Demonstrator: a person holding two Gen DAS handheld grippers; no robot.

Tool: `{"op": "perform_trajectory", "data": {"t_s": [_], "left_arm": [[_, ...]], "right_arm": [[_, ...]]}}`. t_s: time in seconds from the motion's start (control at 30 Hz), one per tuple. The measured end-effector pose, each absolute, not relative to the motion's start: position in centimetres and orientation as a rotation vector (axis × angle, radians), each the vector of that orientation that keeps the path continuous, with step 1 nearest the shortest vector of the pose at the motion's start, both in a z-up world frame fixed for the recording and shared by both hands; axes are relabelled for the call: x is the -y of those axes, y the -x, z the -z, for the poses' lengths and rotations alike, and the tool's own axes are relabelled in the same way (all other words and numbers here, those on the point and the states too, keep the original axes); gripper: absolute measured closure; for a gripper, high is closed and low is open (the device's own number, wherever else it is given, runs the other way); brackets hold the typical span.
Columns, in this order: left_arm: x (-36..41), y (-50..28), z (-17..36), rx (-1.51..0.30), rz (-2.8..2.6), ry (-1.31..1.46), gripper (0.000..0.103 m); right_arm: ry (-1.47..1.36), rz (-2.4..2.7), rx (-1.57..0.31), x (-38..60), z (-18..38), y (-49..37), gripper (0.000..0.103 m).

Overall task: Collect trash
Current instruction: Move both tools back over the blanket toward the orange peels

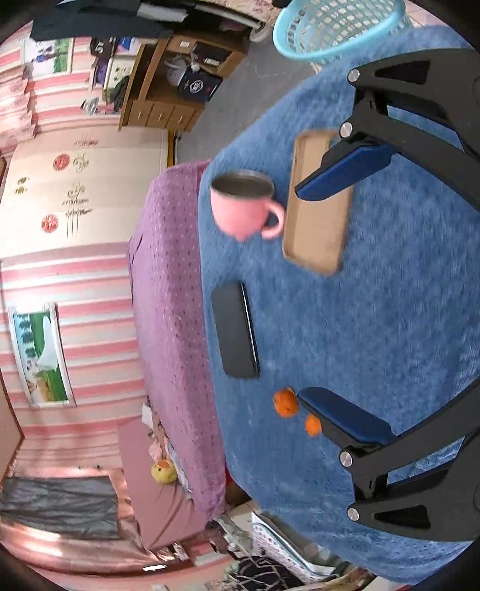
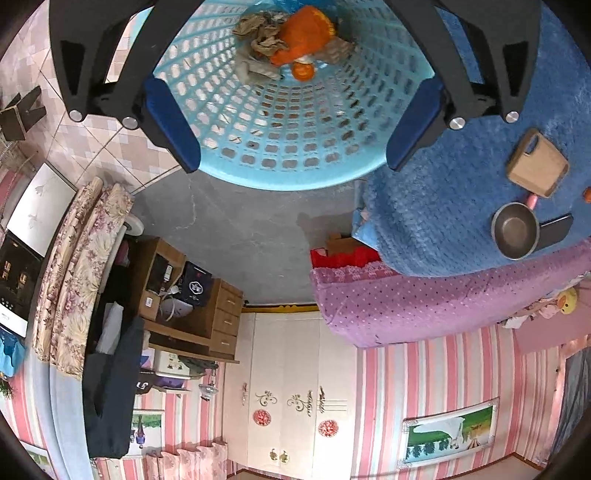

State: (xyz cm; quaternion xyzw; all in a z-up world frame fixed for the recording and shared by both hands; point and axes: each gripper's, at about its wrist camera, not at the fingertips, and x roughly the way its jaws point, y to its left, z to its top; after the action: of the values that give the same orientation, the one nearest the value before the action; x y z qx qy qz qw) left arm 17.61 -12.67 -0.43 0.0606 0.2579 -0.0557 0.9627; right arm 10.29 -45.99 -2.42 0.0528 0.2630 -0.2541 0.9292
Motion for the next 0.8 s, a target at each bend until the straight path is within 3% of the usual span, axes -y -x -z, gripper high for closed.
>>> {"op": "perform_trajectory", "data": {"t_s": [0.8], "left_arm": [[-0.1, -24.0, 3.3, -0.644, -0.069, -0.03, 0.005]], "right_arm": [[-0.065, 0.247, -0.521, 31.3, 1.1, -18.3, 0.005]]}}
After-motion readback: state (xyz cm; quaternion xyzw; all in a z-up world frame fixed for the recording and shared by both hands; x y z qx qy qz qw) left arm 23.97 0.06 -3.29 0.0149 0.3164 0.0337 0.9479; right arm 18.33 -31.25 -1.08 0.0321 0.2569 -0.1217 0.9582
